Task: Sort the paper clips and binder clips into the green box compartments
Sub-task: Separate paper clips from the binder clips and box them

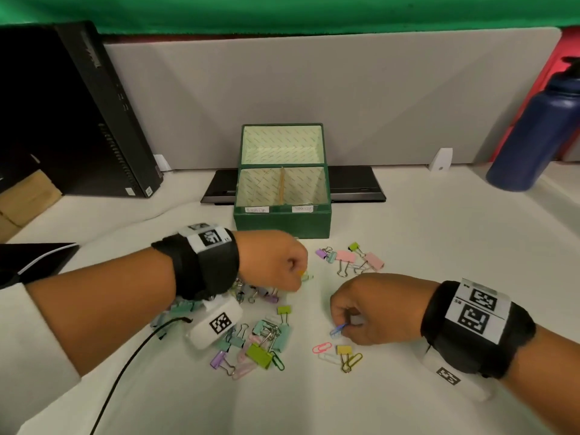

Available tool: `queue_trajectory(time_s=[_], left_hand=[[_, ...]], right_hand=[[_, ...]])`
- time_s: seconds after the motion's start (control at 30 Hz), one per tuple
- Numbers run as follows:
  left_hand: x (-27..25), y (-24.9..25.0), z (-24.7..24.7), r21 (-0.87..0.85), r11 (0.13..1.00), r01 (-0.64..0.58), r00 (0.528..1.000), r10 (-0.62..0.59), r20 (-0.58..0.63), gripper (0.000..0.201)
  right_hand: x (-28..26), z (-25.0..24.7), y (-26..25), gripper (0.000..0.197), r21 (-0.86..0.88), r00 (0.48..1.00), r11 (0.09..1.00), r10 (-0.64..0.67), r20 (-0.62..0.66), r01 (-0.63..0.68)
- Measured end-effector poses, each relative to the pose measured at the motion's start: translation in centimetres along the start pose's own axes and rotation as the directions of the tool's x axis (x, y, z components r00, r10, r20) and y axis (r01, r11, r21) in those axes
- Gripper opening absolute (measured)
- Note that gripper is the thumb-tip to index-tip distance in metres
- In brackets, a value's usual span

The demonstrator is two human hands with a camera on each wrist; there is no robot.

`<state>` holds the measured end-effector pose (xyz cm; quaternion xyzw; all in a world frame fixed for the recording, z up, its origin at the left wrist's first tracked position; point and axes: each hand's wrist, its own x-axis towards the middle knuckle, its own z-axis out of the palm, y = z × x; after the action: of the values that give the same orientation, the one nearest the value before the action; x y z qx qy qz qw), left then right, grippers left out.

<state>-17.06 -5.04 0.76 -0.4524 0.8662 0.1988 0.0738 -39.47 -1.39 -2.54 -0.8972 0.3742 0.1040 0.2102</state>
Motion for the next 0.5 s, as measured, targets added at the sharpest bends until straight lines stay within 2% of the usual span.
queue_trajectory(time_s=[0.07, 0.17, 0.23, 0.37, 0.47, 0.5], left_hand=[[0.6, -0.6, -2.2, -0.095, 0.995, 0.031, 0.992, -0.042, -0.121, 0.013], [2.5, -1.9, -5.4, -0.072, 0.989, 0.132, 0.937, -0.148, -0.317, 0.02], [4.2, -2.6, -6.9, -0.065, 0.978, 0.199, 0.903, -0.208, -0.377, 0.019], [7.1, -3.3, -8.1, -0.131, 0.958, 0.256, 0.918, -0.284, -0.278, 0.011], [7.9, -3.3, -8.3, -0.446, 0.859, 0.25, 0.931, -0.341, -0.134, 0.044], [7.7, -3.3, -8.3, -0.512, 0.824, 0.243, 0.931, -0.347, -0.116, 0.047]], right_hand=[[0.0, 0.0, 0.1, 0.012, -0.002, 1.0, 1.0, 0.018, -0.005, -0.018], [0.1, 0.0, 0.2, 0.011, 0.008, 0.999, 0.999, 0.039, -0.011, -0.039], [0.1, 0.1, 0.2, 0.007, 0.014, 0.998, 0.999, 0.049, -0.024, -0.049], [0.2, -0.1, 0.4, 0.006, 0.015, 0.994, 0.998, 0.055, -0.092, -0.054], [0.2, -0.1, 0.6, 0.008, 0.025, 0.988, 0.998, 0.055, -0.144, -0.052], [0.2, -0.1, 0.6, 0.008, 0.028, 0.986, 0.998, 0.059, -0.158, -0.056]])
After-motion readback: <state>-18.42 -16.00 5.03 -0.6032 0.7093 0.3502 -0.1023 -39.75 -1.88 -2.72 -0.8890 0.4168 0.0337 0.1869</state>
